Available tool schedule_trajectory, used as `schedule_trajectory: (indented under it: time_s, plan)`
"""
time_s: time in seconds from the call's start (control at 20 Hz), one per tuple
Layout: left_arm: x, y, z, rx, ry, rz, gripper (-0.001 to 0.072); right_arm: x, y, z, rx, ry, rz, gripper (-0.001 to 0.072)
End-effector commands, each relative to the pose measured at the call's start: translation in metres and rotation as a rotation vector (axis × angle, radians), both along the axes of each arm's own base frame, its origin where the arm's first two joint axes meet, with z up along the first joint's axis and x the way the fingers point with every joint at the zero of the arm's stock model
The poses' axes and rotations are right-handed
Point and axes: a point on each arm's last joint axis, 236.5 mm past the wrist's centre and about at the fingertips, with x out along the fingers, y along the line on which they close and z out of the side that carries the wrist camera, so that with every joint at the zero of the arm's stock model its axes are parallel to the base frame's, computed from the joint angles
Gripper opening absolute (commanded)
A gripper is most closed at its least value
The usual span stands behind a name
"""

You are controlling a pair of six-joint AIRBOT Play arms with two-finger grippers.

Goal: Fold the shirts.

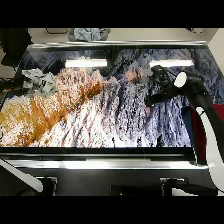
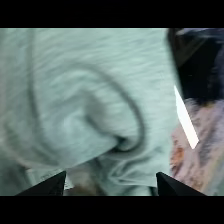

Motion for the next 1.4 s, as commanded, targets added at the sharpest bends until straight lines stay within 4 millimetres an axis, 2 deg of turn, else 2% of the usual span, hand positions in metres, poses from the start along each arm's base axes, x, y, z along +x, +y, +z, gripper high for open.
schedule_trajectory:
  time_s: [0.0, 0.15, 0.3, 0.45, 0.55, 0.75, 0.8, 0.9, 0.95, 1.0, 1.1, 1.15, 1.25, 1.35]
  plan:
    - [0.012, 0.002, 0.036, 0.049, -0.113, -0.037, 0.072, 0.0, 0.001, 0.0, 0.01, 0.007, -0.02, 0.0668]
    - [0.016, 0.014, 0.038, 0.188, -0.139, -0.081, 0.072, 0.0, 0.001, 0.0, 0.011, 0.007, -0.023, 0.0668]
    - [0.011, 0.038, 0.016, 0.411, -0.044, -0.114, 0.072, 0.0, 0.001, 0.0, 0.019, 0.013, -0.044, 0.0668]
    - [0.025, 0.037, 0.019, 0.566, -0.055, -0.138, 0.072, -0.001, 0.003, 0.0, 0.027, 0.014, -0.048, 0.0668]
    - [0.037, 0.031, 0.014, 0.564, -0.086, -0.114, 0.072, -0.001, 0.004, 0.0, 0.035, 0.018, -0.047, 0.0668]
    - [0.036, 0.032, -0.033, 0.378, -0.043, 0.001, 0.072, -0.006, 0.01, 0.0, 0.058, 0.038, -0.044, 0.0668]
    - [0.038, 0.03, -0.037, 0.335, -0.05, 0.022, 0.0681, -0.008, 0.01, 0.0, 0.058, 0.047, -0.042, 0.0668]
    - [0.039, 0.031, -0.038, 0.304, -0.06, 0.042, 0.0153, -0.012, 0.01, -0.001, 0.058, 0.066, -0.038, 0.0668]
    - [0.039, 0.031, -0.035, 0.293, -0.068, 0.047, 0.0029, -0.016, 0.012, -0.002, 0.066, 0.08, -0.035, 0.0667]
    - [0.04, 0.03, -0.03, 0.279, -0.078, 0.055, 0.0029, -0.019, 0.016, -0.002, 0.08, 0.097, -0.031, 0.0665]
    - [0.044, 0.023, 0.0, 0.287, -0.124, 0.049, 0.0028, -0.028, 0.018, -0.003, 0.084, 0.133, -0.018, 0.0618]
    - [0.047, 0.018, 0.031, 0.347, -0.172, 0.016, 0.0028, -0.03, 0.015, -0.002, 0.072, 0.137, -0.016, 0.0614]
    - [0.046, -0.007, 0.112, 0.473, -0.281, -0.067, 0.0027, -0.027, 0.007, 0.01, 0.031, 0.079, 0.01, 0.0614]
    - [0.028, -0.053, 0.21, 0.595, -0.402, -0.172, 0.0027, -0.02, -0.01, 0.039, -0.034, -0.033, 0.003, 0.0614]
